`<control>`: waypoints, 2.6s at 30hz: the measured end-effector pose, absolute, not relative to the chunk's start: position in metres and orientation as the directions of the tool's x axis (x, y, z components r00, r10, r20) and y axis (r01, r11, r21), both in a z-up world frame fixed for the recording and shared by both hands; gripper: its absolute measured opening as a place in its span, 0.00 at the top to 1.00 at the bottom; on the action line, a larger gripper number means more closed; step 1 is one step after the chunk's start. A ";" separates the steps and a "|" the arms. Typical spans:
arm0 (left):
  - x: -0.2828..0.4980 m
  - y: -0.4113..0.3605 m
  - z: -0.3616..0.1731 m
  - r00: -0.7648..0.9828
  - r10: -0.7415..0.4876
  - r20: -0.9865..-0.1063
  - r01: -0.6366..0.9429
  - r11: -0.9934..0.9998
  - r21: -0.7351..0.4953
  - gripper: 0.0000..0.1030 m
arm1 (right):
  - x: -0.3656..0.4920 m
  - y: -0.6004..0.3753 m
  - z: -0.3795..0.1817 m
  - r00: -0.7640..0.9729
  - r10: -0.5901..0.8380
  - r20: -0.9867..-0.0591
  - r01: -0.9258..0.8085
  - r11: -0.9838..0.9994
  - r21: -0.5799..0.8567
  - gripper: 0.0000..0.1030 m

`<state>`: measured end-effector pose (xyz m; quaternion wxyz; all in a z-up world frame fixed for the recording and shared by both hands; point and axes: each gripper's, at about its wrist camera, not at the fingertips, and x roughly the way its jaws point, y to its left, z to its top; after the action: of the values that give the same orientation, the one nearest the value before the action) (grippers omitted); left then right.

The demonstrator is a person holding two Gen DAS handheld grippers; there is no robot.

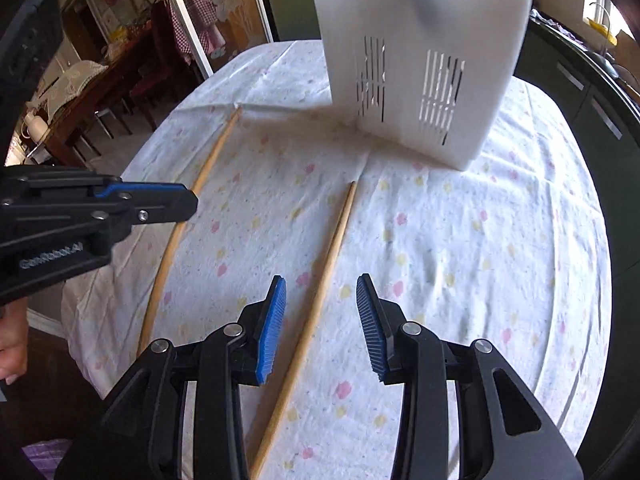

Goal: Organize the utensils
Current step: 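Close the left gripper on a chopstick while the right gripper closes on another chopstick, then lift both chopsticks and carry them over the white caddy with both grippers, then open the left gripper to drop its chopstick into the caddy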

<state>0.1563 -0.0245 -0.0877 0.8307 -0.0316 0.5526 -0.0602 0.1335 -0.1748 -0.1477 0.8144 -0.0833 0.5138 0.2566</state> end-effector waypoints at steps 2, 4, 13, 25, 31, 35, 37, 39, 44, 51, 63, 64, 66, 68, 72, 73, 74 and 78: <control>0.155 -0.019 -0.086 0.386 -0.141 -0.912 0.066 0.990 -0.125 0.94 | 0.138 -0.166 -0.155 0.342 0.303 -0.890 -0.496 0.862 0.103 0.64; 0.153 -0.016 -0.086 0.384 -0.149 -0.911 0.066 0.989 -0.133 0.94 | 0.143 -0.160 -0.160 0.338 0.288 -0.896 -0.489 0.867 0.094 0.64; 0.147 -0.016 -0.083 0.395 -0.175 -0.902 0.089 0.984 -0.152 0.94 | 0.154 -0.151 -0.165 0.378 0.251 -0.891 -0.453 0.890 0.058 0.91; 0.141 -0.024 -0.043 0.475 -0.205 -0.856 0.140 0.978 -0.156 0.94 | 0.132 -0.222 -0.093 0.526 0.448 -0.723 -0.388 0.883 0.265 0.93; 0.136 -0.033 -0.011 0.524 -0.224 -0.822 0.170 0.973 -0.156 0.94 | 0.107 -0.251 -0.053 0.595 0.485 -0.641 -0.394 0.871 0.293 0.93; 0.135 -0.037 0.013 0.563 -0.229 -0.794 0.185 0.971 -0.149 0.95 | 0.097 -0.261 -0.030 0.625 0.496 -0.603 -0.408 0.866 0.290 0.93; 0.136 -0.038 0.026 0.585 -0.227 -0.779 0.190 0.972 -0.140 0.95 | 0.094 -0.273 -0.018 0.640 0.496 -0.587 -0.409 0.866 0.286 0.93; 0.138 -0.040 0.041 0.603 -0.230 -0.764 0.198 0.971 -0.136 0.95 | 0.093 -0.275 -0.008 0.654 0.494 -0.572 -0.410 0.868 0.280 0.93; 0.150 -0.045 0.089 0.676 -0.237 -0.698 0.211 0.969 -0.124 0.95 | 0.090 -0.276 0.010 0.681 0.487 -0.546 -0.418 0.872 0.257 0.93; 0.179 -0.056 0.145 0.746 -0.245 -0.619 0.218 0.968 -0.121 0.95 | 0.083 -0.282 0.015 0.682 0.491 -0.542 -0.423 0.870 0.254 0.93; 0.235 -0.076 0.158 0.803 -0.218 -0.555 0.197 0.975 -0.099 0.96 | 0.080 -0.300 0.013 0.689 0.483 -0.540 -0.408 0.874 0.262 0.93; 0.240 -0.077 0.157 0.805 -0.210 -0.555 0.190 0.977 -0.095 0.96 | 0.080 -0.301 0.013 0.690 0.484 -0.539 -0.408 0.874 0.263 0.93; 0.251 -0.077 0.151 0.798 -0.205 -0.567 0.181 0.979 -0.098 0.96 | 0.078 -0.303 0.013 0.689 0.485 -0.538 -0.408 0.874 0.266 0.93; 0.258 -0.074 0.144 0.787 -0.199 -0.584 0.172 0.980 -0.102 0.96 | 0.077 -0.305 0.014 0.690 0.484 -0.538 -0.405 0.874 0.267 0.93; 0.261 -0.071 0.134 0.774 -0.201 -0.601 0.167 0.980 -0.112 0.96 | 0.076 -0.308 0.015 0.693 0.482 -0.536 -0.403 0.876 0.267 0.93; 0.260 -0.070 0.134 0.774 -0.204 -0.599 0.169 0.979 -0.115 0.96 | 0.076 -0.308 0.016 0.693 0.483 -0.536 -0.403 0.875 0.267 0.93; 0.259 -0.069 0.136 0.776 -0.209 -0.595 0.173 0.978 -0.118 0.96 | 0.077 -0.308 0.015 0.693 0.483 -0.536 -0.403 0.875 0.267 0.93; 0.254 -0.068 0.150 0.800 -0.216 -0.560 0.182 0.976 -0.116 0.96 | 0.078 -0.303 0.013 0.685 0.489 -0.540 -0.412 0.871 0.266 0.93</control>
<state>0.2544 -0.0680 0.1503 0.9482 -0.0282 0.2986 -0.1049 0.0778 -0.3026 0.0135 0.9158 0.0614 0.3115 0.2460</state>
